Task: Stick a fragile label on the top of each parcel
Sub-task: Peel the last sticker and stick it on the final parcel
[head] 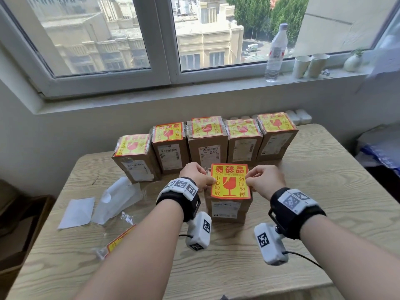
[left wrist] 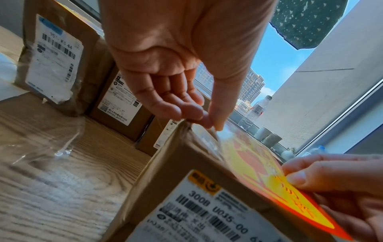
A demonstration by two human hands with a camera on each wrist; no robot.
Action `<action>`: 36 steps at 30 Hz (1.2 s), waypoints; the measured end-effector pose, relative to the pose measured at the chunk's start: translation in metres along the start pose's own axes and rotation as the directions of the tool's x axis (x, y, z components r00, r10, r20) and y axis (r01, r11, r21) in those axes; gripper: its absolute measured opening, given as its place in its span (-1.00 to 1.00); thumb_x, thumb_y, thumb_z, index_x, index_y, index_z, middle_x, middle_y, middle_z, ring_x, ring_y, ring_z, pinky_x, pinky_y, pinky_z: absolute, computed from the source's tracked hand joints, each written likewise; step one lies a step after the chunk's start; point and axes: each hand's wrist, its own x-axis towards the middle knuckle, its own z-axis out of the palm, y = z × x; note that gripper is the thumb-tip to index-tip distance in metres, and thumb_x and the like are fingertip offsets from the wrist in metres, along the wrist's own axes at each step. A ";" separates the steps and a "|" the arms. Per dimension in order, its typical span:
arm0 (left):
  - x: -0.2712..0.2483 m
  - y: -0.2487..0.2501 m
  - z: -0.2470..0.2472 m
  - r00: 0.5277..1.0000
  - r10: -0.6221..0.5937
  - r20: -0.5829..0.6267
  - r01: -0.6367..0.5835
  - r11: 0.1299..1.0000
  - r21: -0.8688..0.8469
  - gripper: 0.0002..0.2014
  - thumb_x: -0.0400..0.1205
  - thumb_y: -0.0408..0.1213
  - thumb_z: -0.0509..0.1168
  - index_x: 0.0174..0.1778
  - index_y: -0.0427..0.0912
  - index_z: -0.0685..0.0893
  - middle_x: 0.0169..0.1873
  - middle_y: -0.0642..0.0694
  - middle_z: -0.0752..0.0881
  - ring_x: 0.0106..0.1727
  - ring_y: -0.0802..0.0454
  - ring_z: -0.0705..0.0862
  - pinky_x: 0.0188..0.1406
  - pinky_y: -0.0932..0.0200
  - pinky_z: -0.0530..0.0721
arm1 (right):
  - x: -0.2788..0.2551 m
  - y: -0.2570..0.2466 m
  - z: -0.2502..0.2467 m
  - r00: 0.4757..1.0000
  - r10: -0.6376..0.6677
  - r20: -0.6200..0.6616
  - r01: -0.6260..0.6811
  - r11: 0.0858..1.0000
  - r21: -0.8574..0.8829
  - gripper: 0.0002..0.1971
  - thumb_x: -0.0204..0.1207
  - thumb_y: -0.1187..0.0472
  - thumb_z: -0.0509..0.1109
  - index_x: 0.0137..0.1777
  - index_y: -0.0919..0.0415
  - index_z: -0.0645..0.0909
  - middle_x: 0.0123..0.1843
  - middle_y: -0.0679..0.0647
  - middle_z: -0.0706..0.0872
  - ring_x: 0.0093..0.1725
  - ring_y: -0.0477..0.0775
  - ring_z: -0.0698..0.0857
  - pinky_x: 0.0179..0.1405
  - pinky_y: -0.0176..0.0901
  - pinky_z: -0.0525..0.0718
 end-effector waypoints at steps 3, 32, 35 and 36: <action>0.001 0.002 0.002 1.000 0.006 -0.019 -0.006 0.999 0.036 -0.74 0.38 -0.28 0.56 -0.25 -0.08 0.56 -0.17 -0.10 0.76 -0.23 0.06 0.78 -0.24 0.12 0.79 | 0.000 -0.002 0.000 1.000 -0.010 0.009 0.010 0.999 -0.039 -0.84 0.34 0.28 0.57 -0.39 0.05 0.73 -0.24 -0.02 0.78 -0.12 0.02 0.77 -0.03 0.04 0.81; 0.000 0.007 0.003 0.926 0.194 0.324 -0.289 0.916 0.278 -0.05 0.26 -0.18 0.65 0.55 0.25 0.36 0.59 -0.08 0.27 0.60 -0.08 0.26 0.55 -0.14 0.33 | 0.001 0.004 0.004 0.971 -0.093 0.221 0.160 0.938 -0.309 -0.14 0.21 -0.16 0.64 0.53 -0.19 0.39 0.62 0.08 0.20 0.58 0.13 0.29 0.54 0.10 0.39; -0.002 0.004 0.003 0.915 0.176 0.363 -0.284 0.920 0.270 0.01 0.30 -0.28 0.64 0.62 0.18 0.26 0.55 -0.05 0.35 0.53 -0.05 0.37 0.41 0.02 0.47 | 0.001 0.009 0.002 0.955 -0.049 0.293 0.142 0.942 -0.306 -0.04 0.21 -0.10 0.67 0.60 -0.20 0.27 0.65 0.11 0.17 0.60 0.16 0.28 0.55 0.09 0.33; -0.001 0.001 0.001 0.917 0.158 0.365 -0.253 0.940 0.230 0.03 0.31 -0.33 0.63 0.63 0.17 0.23 0.54 -0.04 0.37 0.48 -0.05 0.43 0.33 0.05 0.53 | 0.001 0.011 0.000 0.959 -0.046 0.280 0.132 0.946 -0.297 -0.04 0.22 -0.08 0.67 0.61 -0.18 0.26 0.64 0.11 0.20 0.58 0.15 0.31 0.53 0.07 0.35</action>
